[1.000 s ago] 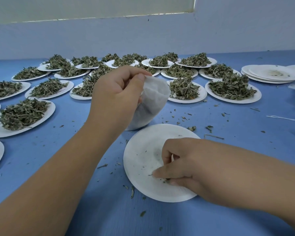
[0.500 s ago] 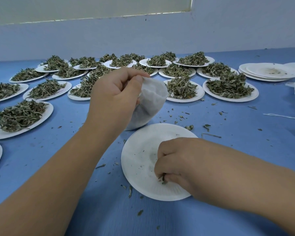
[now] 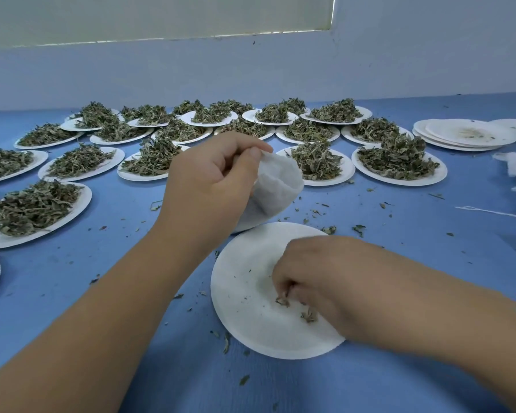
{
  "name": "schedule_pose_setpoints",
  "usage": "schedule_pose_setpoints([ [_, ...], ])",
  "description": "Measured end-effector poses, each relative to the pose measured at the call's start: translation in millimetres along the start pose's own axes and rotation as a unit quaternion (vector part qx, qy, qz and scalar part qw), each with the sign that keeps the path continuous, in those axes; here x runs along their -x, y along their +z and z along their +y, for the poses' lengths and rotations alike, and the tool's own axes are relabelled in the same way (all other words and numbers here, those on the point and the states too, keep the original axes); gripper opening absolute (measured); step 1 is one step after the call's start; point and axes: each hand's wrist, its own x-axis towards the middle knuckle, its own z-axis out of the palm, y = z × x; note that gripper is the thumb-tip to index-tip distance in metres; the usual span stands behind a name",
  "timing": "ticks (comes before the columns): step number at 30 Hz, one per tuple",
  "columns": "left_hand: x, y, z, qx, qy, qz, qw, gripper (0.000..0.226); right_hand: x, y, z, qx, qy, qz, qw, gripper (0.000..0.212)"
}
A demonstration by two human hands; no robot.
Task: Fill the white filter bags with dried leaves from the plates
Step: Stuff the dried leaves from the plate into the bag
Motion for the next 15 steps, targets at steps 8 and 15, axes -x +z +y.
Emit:
schedule_pose_setpoints([
  [8,3.6,0.4,-0.8,-0.049,0.042,-0.050,0.997,0.020,6.4,-25.6,4.0,-0.112,0.041,0.213,0.970,0.010],
  [15,1.5,0.7,2.4,-0.007,-0.008,-0.061,0.998,0.025,-13.4,-42.3,1.0,-0.070,0.131,0.292,0.945,0.020],
])
